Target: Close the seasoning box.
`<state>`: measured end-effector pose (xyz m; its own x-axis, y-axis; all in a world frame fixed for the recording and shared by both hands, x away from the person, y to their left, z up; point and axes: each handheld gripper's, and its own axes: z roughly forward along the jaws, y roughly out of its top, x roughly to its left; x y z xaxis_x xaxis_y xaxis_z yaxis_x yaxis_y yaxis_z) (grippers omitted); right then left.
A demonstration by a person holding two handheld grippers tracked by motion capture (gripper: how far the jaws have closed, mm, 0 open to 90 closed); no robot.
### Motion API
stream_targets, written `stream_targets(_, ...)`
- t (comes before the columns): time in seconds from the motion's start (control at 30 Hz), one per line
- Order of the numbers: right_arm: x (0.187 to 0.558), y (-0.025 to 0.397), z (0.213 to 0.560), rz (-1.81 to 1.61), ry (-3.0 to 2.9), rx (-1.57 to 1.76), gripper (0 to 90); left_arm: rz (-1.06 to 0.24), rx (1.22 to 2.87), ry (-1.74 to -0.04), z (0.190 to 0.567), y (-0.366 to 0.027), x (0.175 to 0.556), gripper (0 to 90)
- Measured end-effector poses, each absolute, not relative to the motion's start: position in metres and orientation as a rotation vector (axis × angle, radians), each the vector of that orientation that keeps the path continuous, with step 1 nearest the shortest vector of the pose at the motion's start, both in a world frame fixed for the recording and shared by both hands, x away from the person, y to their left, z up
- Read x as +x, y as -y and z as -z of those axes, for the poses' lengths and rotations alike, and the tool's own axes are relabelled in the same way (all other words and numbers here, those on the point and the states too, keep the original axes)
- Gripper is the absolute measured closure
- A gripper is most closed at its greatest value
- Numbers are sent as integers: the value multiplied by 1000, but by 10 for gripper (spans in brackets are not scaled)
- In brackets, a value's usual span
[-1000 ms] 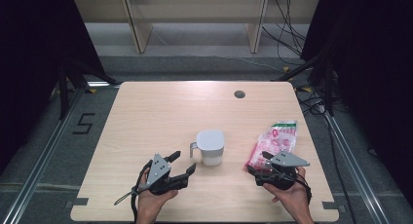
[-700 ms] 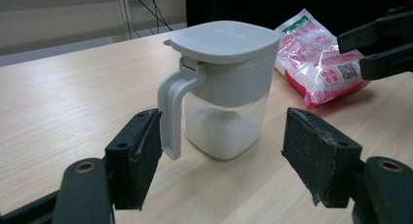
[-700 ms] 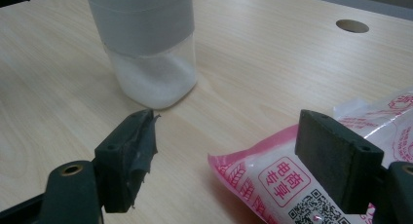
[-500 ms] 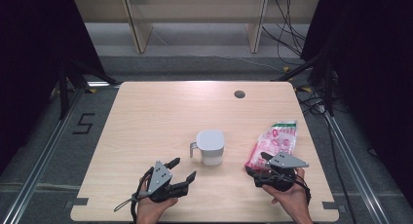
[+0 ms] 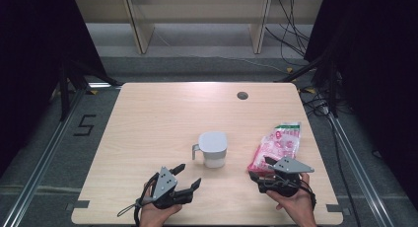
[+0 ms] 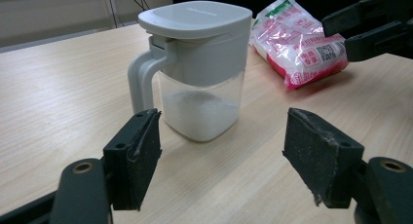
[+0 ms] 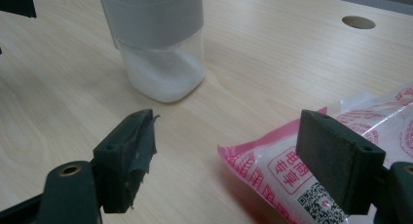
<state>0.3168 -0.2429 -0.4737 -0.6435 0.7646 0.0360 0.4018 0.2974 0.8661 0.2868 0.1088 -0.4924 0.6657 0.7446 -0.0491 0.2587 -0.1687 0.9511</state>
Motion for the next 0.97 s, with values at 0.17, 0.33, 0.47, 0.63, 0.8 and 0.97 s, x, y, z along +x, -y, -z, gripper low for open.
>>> stream_targets(0.17, 312, 246, 475, -1286, -2196, 1058, 228, -520, 1744, -820, 492, -107, 286, 286)
stream_targets(0.33, 308, 249, 475, -1275, -2205, 1068, 225, -524, 1745, -819, 492, -109, 286, 285)
stream_targets(0.47, 308, 248, 476, -1281, -2210, 1047, 224, -517, 1746, -819, 492, -108, 287, 285)
stream_targets(0.63, 309, 248, 476, -1279, -2212, 1037, 224, -514, 1748, -817, 492, -107, 285, 286)
stream_targets(0.8, 309, 248, 477, -1274, -2215, 1036, 224, -520, 1746, -829, 493, -108, 286, 289)
stream_targets(0.97, 309, 248, 478, -1285, -2214, 1049, 224, -525, 1747, -831, 493, -110, 286, 289)
